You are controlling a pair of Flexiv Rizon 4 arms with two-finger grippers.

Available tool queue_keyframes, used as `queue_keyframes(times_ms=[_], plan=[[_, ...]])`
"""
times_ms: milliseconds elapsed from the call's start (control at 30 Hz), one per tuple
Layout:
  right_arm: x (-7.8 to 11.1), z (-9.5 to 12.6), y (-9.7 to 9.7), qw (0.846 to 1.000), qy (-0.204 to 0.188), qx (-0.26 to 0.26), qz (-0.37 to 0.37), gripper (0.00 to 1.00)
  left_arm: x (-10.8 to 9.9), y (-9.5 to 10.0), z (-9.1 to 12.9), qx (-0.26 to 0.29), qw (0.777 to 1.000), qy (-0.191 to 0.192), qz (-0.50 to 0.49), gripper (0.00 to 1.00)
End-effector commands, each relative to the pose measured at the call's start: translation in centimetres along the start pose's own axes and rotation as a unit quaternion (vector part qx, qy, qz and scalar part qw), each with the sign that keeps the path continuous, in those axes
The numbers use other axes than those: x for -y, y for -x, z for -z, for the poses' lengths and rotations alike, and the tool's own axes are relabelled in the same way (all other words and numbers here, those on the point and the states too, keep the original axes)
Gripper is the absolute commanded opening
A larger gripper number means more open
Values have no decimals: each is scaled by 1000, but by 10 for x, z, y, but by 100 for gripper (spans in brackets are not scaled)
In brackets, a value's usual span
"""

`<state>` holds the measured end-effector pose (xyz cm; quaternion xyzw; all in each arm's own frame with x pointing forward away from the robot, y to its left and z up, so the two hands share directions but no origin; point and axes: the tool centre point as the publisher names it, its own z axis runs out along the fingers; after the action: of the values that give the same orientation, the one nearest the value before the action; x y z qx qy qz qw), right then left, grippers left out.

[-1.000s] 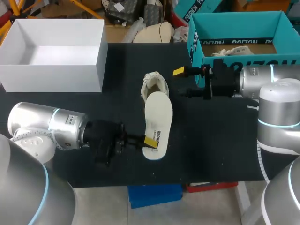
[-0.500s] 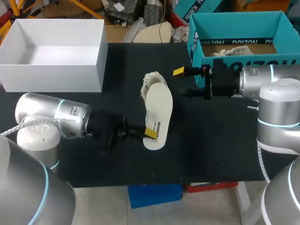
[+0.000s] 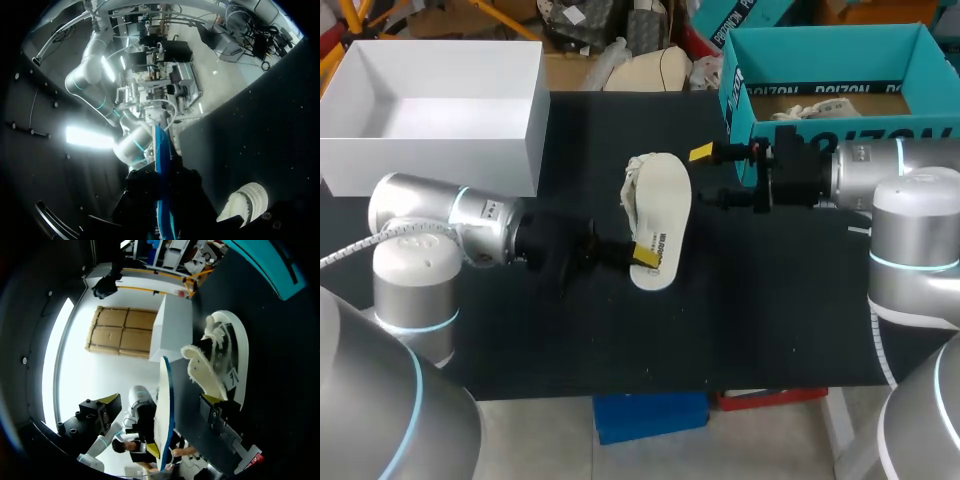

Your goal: Take the shoe out of the shoebox, open the shoe tongue, remove and reinsert the insole, then place the shoe into the shoebox

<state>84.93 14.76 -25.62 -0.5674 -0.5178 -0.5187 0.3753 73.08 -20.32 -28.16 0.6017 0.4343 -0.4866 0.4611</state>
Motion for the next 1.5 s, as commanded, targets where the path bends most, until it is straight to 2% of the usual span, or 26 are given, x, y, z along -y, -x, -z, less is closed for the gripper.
queue_keyframes(times_ms=[33, 533, 667, 967, 1000, 1067, 1100, 1133, 1167, 1233, 1367, 1500], plan=[[1, -1, 0, 1000, 1, 1, 0, 100, -7, -2, -3, 3, 1000, -1, -3, 0], [1, -1, 0, 1000, 1, 1, 0, 100, -8, -2, -2, 2, 1000, -1, -3, 0], [3, -2, 8, 999, -29, -22, 5, 100, -8, -2, -2, 2, 1000, -1, -3, 0], [26, -24, 16, 996, -83, -21, -12, 100, -8, -2, -2, 2, 1000, -1, -3, 0], [28, -27, 15, 996, -84, -22, -13, 93, -8, -2, -2, 2, 1000, -1, -3, 0], [31, -30, 13, 996, -87, -23, -13, 93, -8, -2, -2, 2, 1000, -1, -3, 0], [33, -30, 13, 996, -90, -20, -15, 80, -8, -2, -2, 2, 1000, -1, -3, 0], [34, -32, 12, 995, -93, -14, -17, 56, -8, -2, -2, 2, 1000, -1, -3, 0], [36, -33, 11, 995, -93, -15, -17, 49, -8, -2, -2, 2, 1000, -1, -3, 0], [39, -35, 9, 995, -100, -6, -22, 47, -8, -2, -2, 2, 1000, -1, -3, 0], [46, -41, 9, 994, -106, 2, -30, 31, -8, -2, -2, 2, 1000, -1, -3, 0], [48, -46, 13, 994, -104, 2, -35, 29, -8, -2, -2, 2, 1000, -1, -3, 0]])
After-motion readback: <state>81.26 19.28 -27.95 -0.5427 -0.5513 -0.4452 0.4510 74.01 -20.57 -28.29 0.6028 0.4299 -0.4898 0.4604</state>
